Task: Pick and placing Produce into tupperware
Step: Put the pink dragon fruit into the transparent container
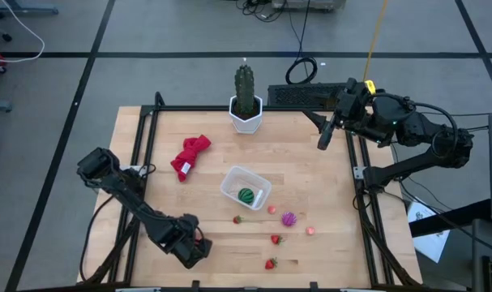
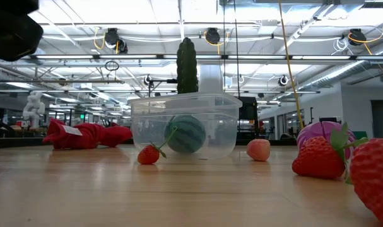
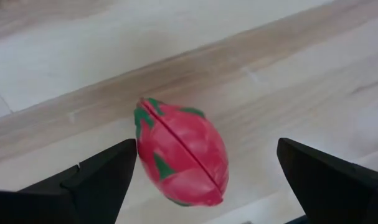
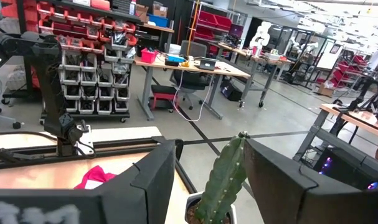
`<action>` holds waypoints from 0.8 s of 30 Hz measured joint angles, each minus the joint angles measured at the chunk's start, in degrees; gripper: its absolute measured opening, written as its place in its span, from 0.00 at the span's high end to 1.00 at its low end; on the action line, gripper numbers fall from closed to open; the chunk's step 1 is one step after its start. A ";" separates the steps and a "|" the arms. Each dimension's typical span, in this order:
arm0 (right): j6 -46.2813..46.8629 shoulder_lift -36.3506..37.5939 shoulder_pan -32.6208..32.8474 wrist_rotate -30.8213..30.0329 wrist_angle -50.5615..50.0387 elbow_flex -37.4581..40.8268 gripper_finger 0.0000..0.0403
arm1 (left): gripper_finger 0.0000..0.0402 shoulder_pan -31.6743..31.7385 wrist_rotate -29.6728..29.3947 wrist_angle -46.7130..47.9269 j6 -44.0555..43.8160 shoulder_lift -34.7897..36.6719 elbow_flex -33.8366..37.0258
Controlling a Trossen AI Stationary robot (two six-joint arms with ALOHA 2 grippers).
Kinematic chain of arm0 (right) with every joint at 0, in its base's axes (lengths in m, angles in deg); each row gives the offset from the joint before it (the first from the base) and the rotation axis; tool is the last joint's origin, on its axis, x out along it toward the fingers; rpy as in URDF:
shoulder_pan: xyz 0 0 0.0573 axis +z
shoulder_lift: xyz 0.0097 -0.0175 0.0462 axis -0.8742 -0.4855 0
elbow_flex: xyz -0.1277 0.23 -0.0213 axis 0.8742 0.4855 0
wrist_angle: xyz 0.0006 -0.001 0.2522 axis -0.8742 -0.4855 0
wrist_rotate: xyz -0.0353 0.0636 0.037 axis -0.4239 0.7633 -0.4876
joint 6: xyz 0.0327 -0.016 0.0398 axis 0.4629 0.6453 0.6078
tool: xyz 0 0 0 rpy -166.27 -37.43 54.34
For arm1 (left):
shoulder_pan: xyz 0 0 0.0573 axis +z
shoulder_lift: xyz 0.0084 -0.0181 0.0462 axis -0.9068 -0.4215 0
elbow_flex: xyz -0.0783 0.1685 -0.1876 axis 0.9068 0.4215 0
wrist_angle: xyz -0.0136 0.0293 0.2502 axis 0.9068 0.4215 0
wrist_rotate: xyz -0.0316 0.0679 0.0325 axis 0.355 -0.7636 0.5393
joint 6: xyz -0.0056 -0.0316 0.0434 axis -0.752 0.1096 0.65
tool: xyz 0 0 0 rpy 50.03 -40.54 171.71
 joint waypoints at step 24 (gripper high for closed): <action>-2.23 0.00 0.01 -0.02 -0.76 0.00 0.55 | 0.02 -0.39 1.47 1.10 -11.97 -2.27 0.00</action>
